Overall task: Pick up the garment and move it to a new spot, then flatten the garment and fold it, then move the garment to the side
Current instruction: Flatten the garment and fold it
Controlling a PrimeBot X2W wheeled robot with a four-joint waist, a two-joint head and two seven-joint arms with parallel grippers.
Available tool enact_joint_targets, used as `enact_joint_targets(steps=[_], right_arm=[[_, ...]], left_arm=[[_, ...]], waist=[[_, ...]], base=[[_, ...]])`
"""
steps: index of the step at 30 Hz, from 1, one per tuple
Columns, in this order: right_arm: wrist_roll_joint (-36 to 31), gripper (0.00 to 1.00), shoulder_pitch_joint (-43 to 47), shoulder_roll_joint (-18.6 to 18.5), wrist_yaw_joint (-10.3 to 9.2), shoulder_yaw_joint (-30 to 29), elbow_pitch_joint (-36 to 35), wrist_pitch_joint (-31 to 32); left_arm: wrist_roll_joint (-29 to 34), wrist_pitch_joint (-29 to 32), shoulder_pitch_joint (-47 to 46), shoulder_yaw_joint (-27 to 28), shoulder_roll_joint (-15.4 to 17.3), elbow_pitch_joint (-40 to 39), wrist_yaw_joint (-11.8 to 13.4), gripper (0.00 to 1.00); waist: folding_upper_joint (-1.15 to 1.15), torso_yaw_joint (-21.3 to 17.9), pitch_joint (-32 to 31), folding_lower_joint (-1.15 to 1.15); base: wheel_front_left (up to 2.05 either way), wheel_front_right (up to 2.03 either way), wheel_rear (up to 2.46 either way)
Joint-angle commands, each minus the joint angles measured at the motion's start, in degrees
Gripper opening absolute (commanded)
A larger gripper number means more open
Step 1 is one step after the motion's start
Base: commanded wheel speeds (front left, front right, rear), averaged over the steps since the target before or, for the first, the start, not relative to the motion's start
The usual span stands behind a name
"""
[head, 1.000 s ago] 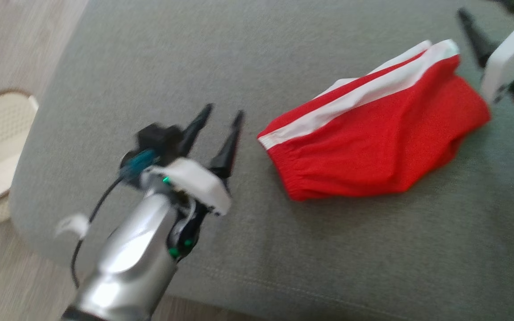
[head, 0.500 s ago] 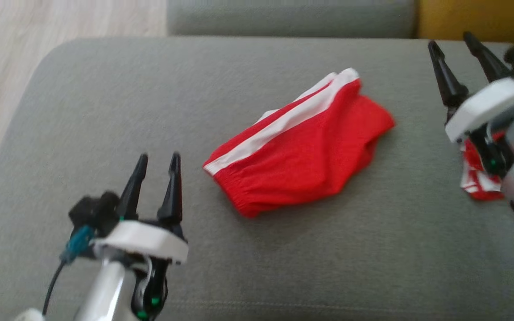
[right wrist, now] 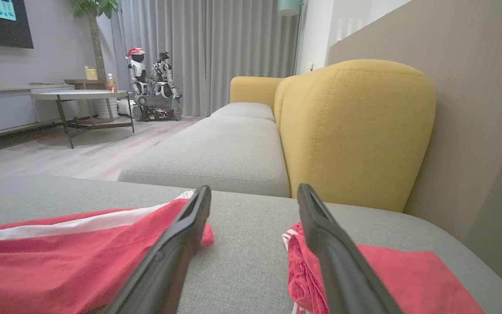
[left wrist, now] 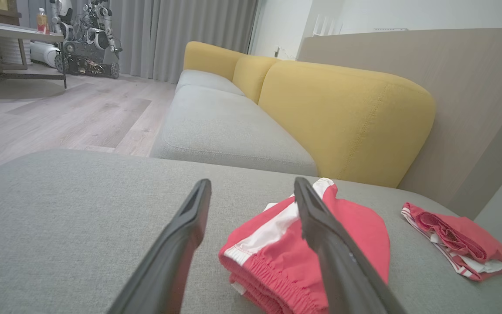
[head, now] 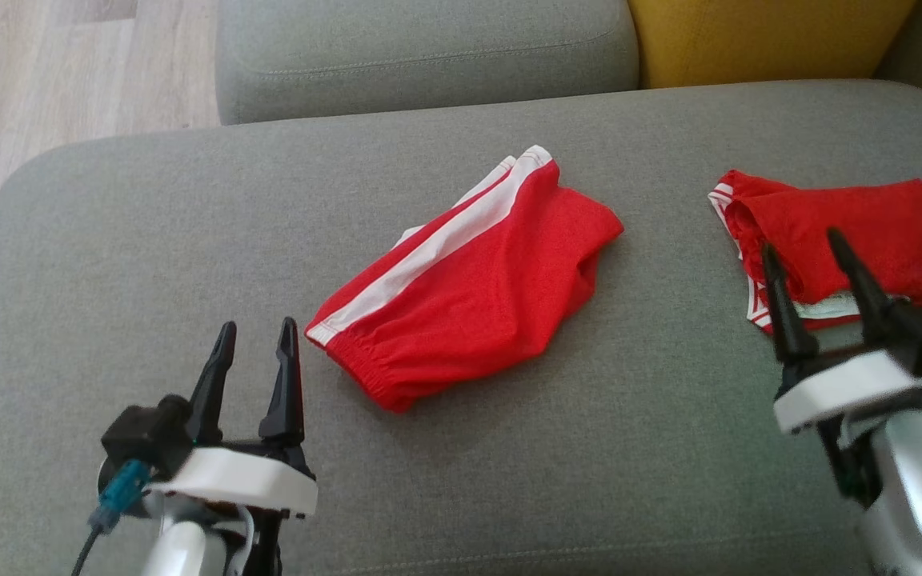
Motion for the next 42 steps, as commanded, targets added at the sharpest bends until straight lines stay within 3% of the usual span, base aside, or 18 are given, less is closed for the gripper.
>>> enact_joint_targets(steps=[1,9,17,21,31,36,42], right_arm=[[-2.2,1.00,0.3,0.8,-0.04,-0.5,-3.4,-0.6],[-8.0,1.00,5.7,5.0,-0.04,-3.3,-6.2,-0.6],[-6.7,1.00,5.6,6.0,-0.04,-3.8,-5.8,0.9],[0.1,1.00,3.9,7.1,-0.04,-3.5,-5.0,4.1],[23.9,1.00,-6.1,7.4,-0.04,-4.9,1.9,21.1],[29.0,1.00,-12.1,6.7,-0.04,-7.6,8.0,27.1],[30.1,1.00,-18.3,5.1,-0.04,-10.4,16.3,32.2]], left_arm=[[0.2,-0.7,-0.6,1.5,0.0,-2.1,0.5,1.00],[0.3,-0.7,1.0,0.9,0.0,-2.7,2.1,1.00],[0.0,-0.7,0.3,0.0,0.0,-2.6,2.2,1.00],[-0.1,-0.7,-0.4,-0.8,0.0,-2.4,2.0,1.00],[-0.8,-0.7,-3.5,-4.0,0.0,-2.1,2.3,1.00],[-1.2,-0.7,-5.3,-5.7,0.0,-2.1,2.7,1.00],[-2.1,-0.7,-7.2,-8.1,0.0,-2.5,3.3,1.00]], waist=[[0.00,-0.1,-0.1,0.00],[0.00,0.1,-0.4,0.00],[0.00,1.4,0.3,0.00],[0.00,3.2,1.8,0.00],[0.00,9.4,8.0,0.00],[0.00,12.5,11.0,0.00],[0.00,15.7,13.6,0.00]], base=[[0.00,0.00,0.00],[0.00,0.00,0.00],[0.00,0.00,0.00],[0.00,0.00,0.00],[0.00,0.00,0.00],[0.00,0.00,0.00],[0.00,0.00,0.00]])
